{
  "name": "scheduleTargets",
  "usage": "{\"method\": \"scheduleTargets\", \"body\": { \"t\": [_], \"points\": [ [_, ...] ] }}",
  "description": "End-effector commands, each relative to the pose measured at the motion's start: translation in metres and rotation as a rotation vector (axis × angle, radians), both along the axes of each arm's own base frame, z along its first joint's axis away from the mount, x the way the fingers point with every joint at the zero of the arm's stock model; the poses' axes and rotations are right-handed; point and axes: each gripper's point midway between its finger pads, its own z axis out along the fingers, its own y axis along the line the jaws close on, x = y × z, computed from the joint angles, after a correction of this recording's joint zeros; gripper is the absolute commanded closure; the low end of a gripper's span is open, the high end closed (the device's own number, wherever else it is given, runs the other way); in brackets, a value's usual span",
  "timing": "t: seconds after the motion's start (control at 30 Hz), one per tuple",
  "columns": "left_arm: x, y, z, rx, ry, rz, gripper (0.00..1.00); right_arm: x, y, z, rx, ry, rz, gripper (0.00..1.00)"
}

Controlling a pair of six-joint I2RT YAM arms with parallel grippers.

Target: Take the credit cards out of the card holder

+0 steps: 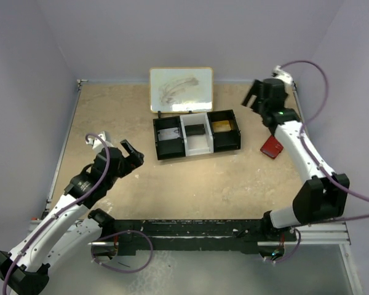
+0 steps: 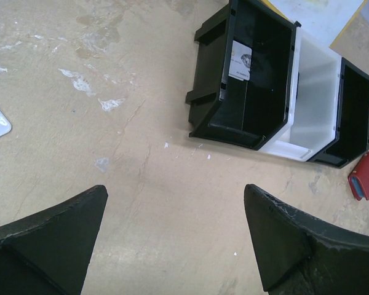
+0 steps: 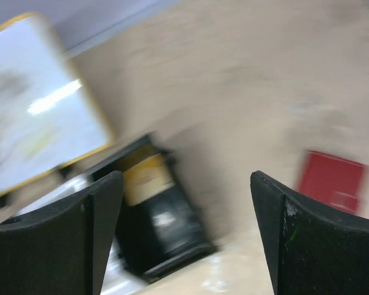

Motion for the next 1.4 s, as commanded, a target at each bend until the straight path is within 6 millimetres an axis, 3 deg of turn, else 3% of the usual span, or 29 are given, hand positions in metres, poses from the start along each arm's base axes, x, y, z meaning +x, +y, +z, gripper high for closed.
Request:
{"method": "scheduleTargets", "body": {
  "t": [0.0,0.13,0.23,0.33,0.47,0.6,0.73,0.77,0.97,1.2,1.37],
  "points": [
    [0.003,-0.003,0.008,-0.01,-0.035,-0.017,0.1,-0.026,-0.099,-0.044,0.011,0.099,-0.205,0.12],
    [0.002,-0.002,0.008,0.002,-0.036,-0.025,0.1,-0.052,-0.164,-0.073,0.06,0.153,-0.351,0.1],
    [0.001,-0.001,0.007,0.004,-0.041,-0.027,0.1,-0.061,-0.189,-0.097,0.042,0.195,-0.444,0.06],
    [0.0,-0.003,0.007,0.003,-0.038,-0.041,0.1,-0.06,-0.211,-0.125,0.053,0.244,-0.485,0.09],
    [-0.002,-0.003,0.008,0.0,-0.04,-0.049,0.1,-0.042,-0.214,-0.164,0.102,0.316,-0.433,0.13],
    [-0.005,0.0,0.01,-0.002,-0.048,-0.044,0.1,-0.031,-0.195,-0.213,0.179,0.415,-0.325,0.21],
    [-0.01,0.005,0.009,0.005,-0.045,-0.035,0.1,-0.039,-0.178,-0.225,0.223,0.398,-0.264,0.35],
    [-0.01,0.006,0.008,0.007,-0.044,-0.033,0.1,-0.05,-0.172,-0.231,0.237,0.41,-0.255,0.38],
    [-0.011,0.004,0.004,-0.001,-0.043,-0.036,0.1,-0.093,-0.141,-0.225,0.279,0.401,-0.177,0.58],
    [-0.005,-0.01,-0.002,-0.024,-0.027,-0.084,0.1,-0.132,-0.101,-0.201,0.289,0.373,-0.12,0.65],
    [-0.004,-0.019,-0.004,-0.05,-0.02,-0.112,0.1,-0.147,-0.06,-0.179,0.319,0.331,-0.062,0.72]
  ]
}}
